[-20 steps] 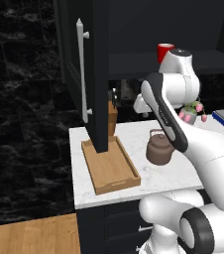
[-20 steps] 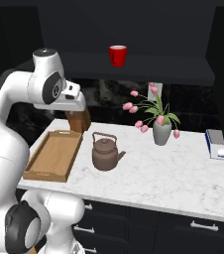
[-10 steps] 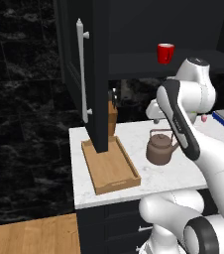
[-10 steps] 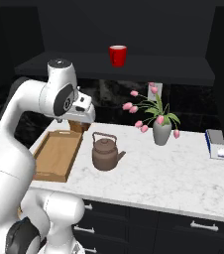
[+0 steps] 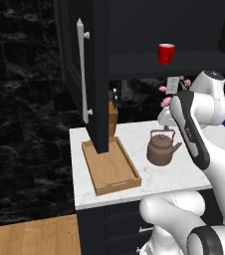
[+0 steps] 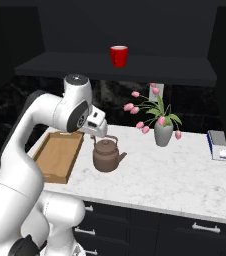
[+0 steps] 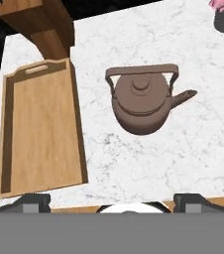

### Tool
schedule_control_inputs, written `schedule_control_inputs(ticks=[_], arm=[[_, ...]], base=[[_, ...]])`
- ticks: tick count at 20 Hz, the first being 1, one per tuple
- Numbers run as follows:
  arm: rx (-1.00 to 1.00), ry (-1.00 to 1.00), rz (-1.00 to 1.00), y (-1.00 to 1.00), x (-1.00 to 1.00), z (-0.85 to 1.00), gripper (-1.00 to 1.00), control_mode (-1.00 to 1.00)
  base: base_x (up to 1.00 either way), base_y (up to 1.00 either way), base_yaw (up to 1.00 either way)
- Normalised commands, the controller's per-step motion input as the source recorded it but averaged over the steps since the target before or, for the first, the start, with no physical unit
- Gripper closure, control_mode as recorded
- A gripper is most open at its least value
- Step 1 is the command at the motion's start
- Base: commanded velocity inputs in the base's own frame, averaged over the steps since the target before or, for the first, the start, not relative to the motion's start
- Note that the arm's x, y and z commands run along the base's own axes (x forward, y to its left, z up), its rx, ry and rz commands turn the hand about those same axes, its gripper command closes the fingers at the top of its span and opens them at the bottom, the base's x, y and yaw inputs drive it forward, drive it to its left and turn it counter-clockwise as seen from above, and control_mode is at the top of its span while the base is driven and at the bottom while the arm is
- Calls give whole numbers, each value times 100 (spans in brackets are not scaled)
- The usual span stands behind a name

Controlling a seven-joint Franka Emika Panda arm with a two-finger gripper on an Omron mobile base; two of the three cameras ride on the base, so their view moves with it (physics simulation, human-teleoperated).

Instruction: Pick the kettle from the counter and place it on the tray. Then pick the mug from the cabinet and place it on the tray. Then close the cabinet doors.

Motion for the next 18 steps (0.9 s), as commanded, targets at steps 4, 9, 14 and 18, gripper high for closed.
schedule_control_inputs(ticks=[4, 9, 14, 18], arm=[[8, 0, -14, -27, 0, -10, -100, -100], [7, 1, -19, -15, 4, -4, -100, -100], [5, 1, -26, -2, 28, -7, -100, -100], [2, 0, -30, 4, 31, -11, -100, -100]], base=[[0, 0, 0], [0, 0, 0], [0, 0, 0], [0, 0, 0]])
